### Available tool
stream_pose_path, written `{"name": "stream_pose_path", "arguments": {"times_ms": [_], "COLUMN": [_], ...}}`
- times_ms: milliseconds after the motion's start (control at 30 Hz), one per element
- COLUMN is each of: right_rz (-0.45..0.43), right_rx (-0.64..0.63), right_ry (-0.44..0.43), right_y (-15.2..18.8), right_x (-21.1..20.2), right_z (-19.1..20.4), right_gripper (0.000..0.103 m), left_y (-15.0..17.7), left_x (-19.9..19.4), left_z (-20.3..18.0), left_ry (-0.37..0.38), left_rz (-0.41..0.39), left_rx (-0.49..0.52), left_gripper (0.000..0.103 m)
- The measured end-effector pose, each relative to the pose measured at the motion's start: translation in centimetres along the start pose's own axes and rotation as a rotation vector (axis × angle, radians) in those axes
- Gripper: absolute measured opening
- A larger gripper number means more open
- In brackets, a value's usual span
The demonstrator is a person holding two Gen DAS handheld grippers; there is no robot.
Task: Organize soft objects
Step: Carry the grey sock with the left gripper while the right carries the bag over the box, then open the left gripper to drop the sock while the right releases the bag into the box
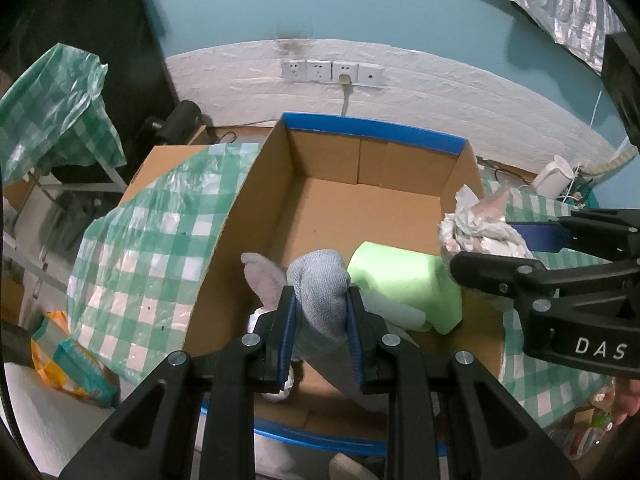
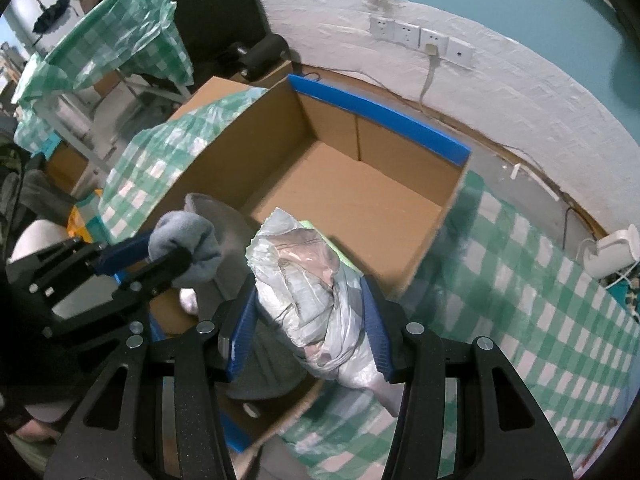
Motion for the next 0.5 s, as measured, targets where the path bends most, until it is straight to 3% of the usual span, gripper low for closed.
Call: {"name": "stream_pose_path", "arguments": {"times_ms": [200,333,500], "right_rz": [-0.019,-0.046,-0.08], "right_rx": [0.006,0.002,0.0], "right_ry": [-0.022,-0.014,-0.002], "right_y": [-0.7,-1.1,-1.5], "right_x": [0.3,-0.1,-1.2], "right_z": [0.3,0.5,0.6], "right_gripper": [0.053,0.068,0.068], "left_y": [0.1,0.2,0.1], "left_x": [0.6,0.7,-0.3], "left_z": [0.6,0.8,1.0], "left_ry": [-0.004,-0.014,-0.013], "left_rz": [0.017,0.024,0.004], "left_rx": [-0.011,-0.013,-0.019], "left_gripper": [0.032,0.046,0.053]}}
Point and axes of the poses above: each gripper's, at about its wrist camera, not at the fingertips, and x roughly the way its jaws point, z to its left, y to its underside, the point moved 3 cm from there along x, roughly the way its jaws point, and after that the axes turned 7 degrees about -x, right-handed, at the moved point
